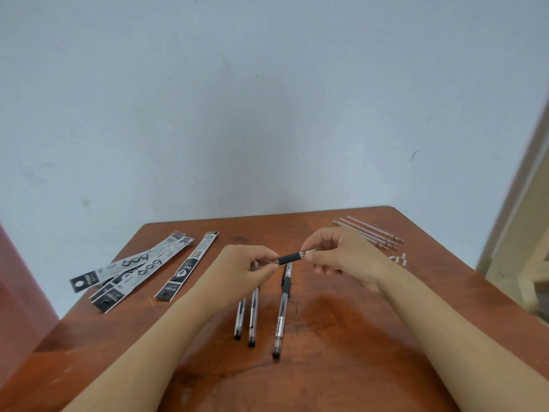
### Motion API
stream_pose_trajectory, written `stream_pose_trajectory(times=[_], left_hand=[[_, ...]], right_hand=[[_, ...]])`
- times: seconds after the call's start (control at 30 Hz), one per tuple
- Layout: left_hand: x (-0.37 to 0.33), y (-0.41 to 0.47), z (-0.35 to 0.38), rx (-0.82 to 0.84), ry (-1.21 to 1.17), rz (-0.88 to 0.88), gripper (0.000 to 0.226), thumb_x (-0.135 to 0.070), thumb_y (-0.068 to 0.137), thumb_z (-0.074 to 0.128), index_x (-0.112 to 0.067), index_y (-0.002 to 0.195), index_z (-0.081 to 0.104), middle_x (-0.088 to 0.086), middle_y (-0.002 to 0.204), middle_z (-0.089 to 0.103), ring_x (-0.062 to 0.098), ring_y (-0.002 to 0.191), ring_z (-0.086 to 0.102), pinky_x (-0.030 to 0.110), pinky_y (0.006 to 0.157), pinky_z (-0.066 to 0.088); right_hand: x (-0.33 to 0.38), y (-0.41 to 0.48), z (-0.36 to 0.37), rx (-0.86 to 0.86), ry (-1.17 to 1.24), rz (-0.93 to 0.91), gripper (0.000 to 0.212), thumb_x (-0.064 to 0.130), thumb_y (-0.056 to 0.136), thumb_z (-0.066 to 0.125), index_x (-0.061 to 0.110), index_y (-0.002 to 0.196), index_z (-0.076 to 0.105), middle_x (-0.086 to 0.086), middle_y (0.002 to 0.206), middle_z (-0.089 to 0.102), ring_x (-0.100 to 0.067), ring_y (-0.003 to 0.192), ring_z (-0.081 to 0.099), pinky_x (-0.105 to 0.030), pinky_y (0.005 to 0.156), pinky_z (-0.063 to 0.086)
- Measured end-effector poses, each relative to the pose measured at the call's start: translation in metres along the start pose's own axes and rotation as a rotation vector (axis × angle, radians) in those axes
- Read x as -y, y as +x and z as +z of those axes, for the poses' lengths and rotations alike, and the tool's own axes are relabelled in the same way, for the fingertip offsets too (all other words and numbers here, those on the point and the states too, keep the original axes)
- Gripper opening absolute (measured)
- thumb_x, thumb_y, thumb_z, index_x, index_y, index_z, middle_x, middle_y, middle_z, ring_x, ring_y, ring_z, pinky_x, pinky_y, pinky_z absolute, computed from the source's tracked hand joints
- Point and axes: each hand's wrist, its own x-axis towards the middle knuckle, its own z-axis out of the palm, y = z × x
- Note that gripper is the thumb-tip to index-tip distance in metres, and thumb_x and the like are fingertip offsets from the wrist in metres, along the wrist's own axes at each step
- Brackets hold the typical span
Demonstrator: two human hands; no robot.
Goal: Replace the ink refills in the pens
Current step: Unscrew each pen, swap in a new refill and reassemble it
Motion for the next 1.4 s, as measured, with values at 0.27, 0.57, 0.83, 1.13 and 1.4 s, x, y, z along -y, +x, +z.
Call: stream_pose_trajectory(times=[0.27, 0.57, 0.83, 1.13, 1.4], left_hand=[[0.004, 0.001, -0.003, -0.073, -0.028, -0.026, 0.016, -0.021, 0.086, 0.058, -0.024, 0.099, 0.066, -0.020, 0.064, 0.054, -0.014, 0.060, 0.048, 0.005, 0.059, 0.039], [0.008, 0.002, -0.004, -0.109, -0.013, -0.044, 0.017, -0.021, 0.084, 0.060, -0.022, 0.100, 0.066, -0.024, 0.075, 0.056, -0.003, 0.072, 0.053, 0.012, 0.068, 0.042], [0.006, 0.002, -0.004, -0.087, 0.007, -0.017, 0.012, -0.018, 0.081, 0.064, -0.022, 0.092, 0.068, -0.022, 0.077, 0.058, -0.006, 0.076, 0.054, 0.002, 0.067, 0.040], [0.002, 0.001, -0.004, -0.102, 0.064, 0.020, 0.016, -0.019, 0.081, 0.064, -0.023, 0.095, 0.067, -0.025, 0.077, 0.052, 0.000, 0.082, 0.051, 0.018, 0.076, 0.043], [0.000, 0.001, -0.003, -0.122, 0.080, 0.064, 0.014, -0.018, 0.080, 0.065, -0.023, 0.093, 0.068, -0.029, 0.074, 0.050, 0.001, 0.080, 0.050, 0.015, 0.070, 0.042]], right_hand=[[-0.004, 0.005, -0.023, -0.239, -0.032, -0.013, 0.018, -0.001, 0.080, 0.063, 0.016, 0.074, 0.064, 0.002, 0.063, 0.060, -0.002, 0.051, 0.056, -0.012, 0.055, 0.044], [-0.015, 0.003, -0.037, 0.112, -0.852, 0.065, 0.019, 0.004, 0.079, 0.060, 0.011, 0.093, 0.070, 0.016, 0.067, 0.049, -0.004, 0.062, 0.049, -0.007, 0.052, 0.034], [-0.018, 0.005, -0.036, 0.203, -0.851, 0.119, 0.019, 0.005, 0.080, 0.063, 0.008, 0.098, 0.068, 0.011, 0.066, 0.053, -0.018, 0.071, 0.058, -0.014, 0.055, 0.040], [0.001, -0.003, -0.025, -0.126, -0.429, -0.132, 0.008, 0.033, 0.084, 0.062, 0.027, 0.080, 0.066, 0.015, 0.075, 0.061, 0.004, 0.063, 0.052, -0.006, 0.056, 0.038], [0.002, -0.002, 0.001, -0.074, -0.469, -0.211, 0.007, 0.022, 0.084, 0.063, 0.020, 0.082, 0.070, 0.017, 0.065, 0.055, 0.015, 0.058, 0.049, -0.004, 0.057, 0.038]])
